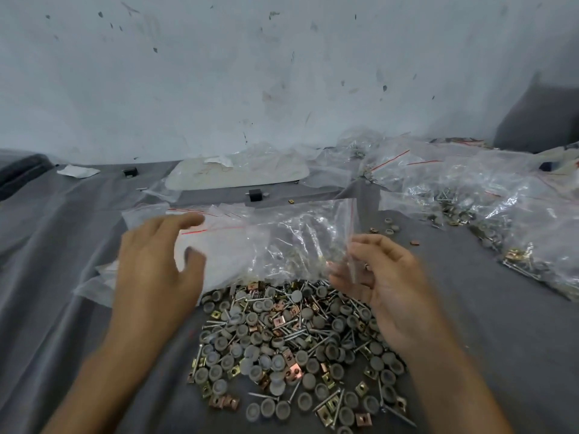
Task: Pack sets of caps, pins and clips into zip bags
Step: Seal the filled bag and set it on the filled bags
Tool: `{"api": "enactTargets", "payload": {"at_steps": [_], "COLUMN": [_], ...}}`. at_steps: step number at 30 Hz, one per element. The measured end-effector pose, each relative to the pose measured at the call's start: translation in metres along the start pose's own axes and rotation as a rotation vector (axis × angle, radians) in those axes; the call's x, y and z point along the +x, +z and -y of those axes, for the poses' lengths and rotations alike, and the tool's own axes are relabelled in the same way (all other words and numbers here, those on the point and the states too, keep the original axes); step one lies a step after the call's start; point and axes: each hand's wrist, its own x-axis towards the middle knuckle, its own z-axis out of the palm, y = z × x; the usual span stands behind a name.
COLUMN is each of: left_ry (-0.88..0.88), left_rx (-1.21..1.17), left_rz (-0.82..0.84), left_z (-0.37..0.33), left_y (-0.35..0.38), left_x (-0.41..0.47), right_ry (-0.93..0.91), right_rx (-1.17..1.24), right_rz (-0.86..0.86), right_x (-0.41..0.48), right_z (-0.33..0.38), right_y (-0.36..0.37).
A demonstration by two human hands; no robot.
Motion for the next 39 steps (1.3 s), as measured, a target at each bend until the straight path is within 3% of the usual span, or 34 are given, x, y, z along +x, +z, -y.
{"api": "enactTargets", "payload": {"at_steps": [2,5,8,10,13,16,18,20,22,25,27,31,36,39], "left_ry": [0.0,-0.087,-0.134,-0.136,-0.007,-0.001,-0.059,-0.106,-0.187,-0.333,-0.367,-0.286,-0.157,-0.15], "left_rx": [-0.284,-0.46,-0.604,-0.531,-0.219,-0.187,-0.377,-0.609,-0.853,-1.278,-1.277,-1.09,-0.939,-0.893], "left_rz": [0.081,0.348,0.307,0.216,0.085,0.151,0.211,0.239,0.307,0.443,0.409,0.173,0.253,0.328], "left_z": [-0.047,-0.089,-0.095,-0.086,-0.079,-0.086,-0.088,-0.09,-0.089,-0.087,-0.085,-0.072,-0.056,-0.05], "left_y": [-0.001,0.021,0.036,0.036,0.027,0.022,0.02,0.01,-0.003,-0.017,-0.019,-0.016,-0.012,-0.012], "left_x": [-0.012,-0.024,-0.022,-0.019,-0.019,-0.019,-0.019,-0.016,-0.012,-0.009,-0.009,-0.011,-0.018,-0.021], "right_ry": [-0.122,-0.287,-0.415,-0.546,-0.733,-0.855,-0.789,-0.666,-0.417,0.02,-0.007,-0.122,-0.133,-0.22], "right_rx": [-0.199,-0.357,-0.436,-0.605,-0.831,-0.797,-0.562,-0.379,-0.326,0.064,0.25,0.261,0.172,0.043], "right_rz": [0.01,0.084,0.023,-0.135,-0.299,-0.114,0.025,-0.049,-0.128,0.1,0.216,0.115,0.077,-0.034], "right_x": [-0.007,-0.019,-0.024,-0.023,-0.023,-0.025,-0.027,-0.024,-0.018,-0.012,-0.015,-0.016,-0.016,-0.014], "right_z": [-0.005,-0.01,-0.015,-0.017,-0.02,-0.023,-0.02,-0.015,-0.013,-0.012,-0.01,-0.006,-0.005,-0.002], "right_y": [0.01,0.023,0.027,0.026,0.024,0.025,0.027,0.024,0.021,0.024,0.023,0.021,0.021,0.014]}}
